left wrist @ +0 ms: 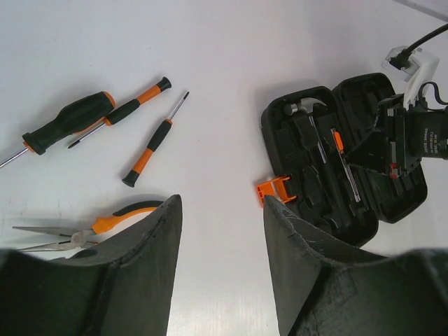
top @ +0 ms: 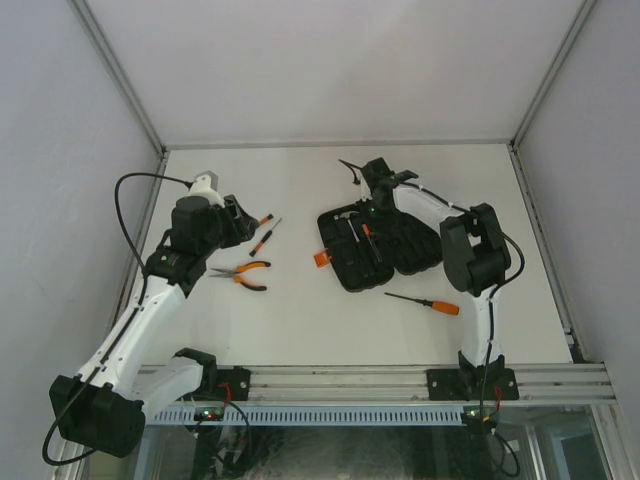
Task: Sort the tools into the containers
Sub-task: Pick up the pliers at the center of the board.
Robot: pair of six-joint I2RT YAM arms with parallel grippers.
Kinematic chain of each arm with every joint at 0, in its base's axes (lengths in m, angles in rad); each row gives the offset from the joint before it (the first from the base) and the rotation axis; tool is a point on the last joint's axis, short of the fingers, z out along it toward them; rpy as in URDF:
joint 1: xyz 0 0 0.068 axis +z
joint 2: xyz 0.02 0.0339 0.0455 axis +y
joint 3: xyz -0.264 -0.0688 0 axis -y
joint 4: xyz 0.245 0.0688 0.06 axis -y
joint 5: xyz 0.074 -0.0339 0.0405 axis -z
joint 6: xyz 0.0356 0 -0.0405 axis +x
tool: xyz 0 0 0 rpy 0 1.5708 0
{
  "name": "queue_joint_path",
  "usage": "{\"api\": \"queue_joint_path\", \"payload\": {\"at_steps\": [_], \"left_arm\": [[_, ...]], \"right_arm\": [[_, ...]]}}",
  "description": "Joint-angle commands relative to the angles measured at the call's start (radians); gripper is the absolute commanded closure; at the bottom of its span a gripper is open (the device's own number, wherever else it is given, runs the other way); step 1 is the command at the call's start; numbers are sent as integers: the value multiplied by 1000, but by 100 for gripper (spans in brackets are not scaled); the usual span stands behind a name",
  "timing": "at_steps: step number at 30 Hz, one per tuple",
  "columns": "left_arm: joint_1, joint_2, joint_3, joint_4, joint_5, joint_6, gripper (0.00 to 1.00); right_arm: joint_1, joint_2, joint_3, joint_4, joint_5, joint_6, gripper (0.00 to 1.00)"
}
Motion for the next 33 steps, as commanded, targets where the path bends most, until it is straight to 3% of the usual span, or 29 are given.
{"api": "queue_joint_path", "payload": {"at_steps": [1,7,18,25,33], "left_arm": [[7,-6,-30,45,17,-11,46],[8,-6,-29,43,16,-11,46],[9,-4,-29,44,18,-11,46],[11,-5,-29,43,21,-11,46],[10,-4,-29,43,23,-11,46]], "right_arm": [[3,-61,-11,15,2,32,96],[-8,-132,-12,60,54,37,87],[-28,-229,-56,132,17,60,75],[-95,-236,-137,153,2,101,61],[-113,-190,-191,147,-112,100,60]]}}
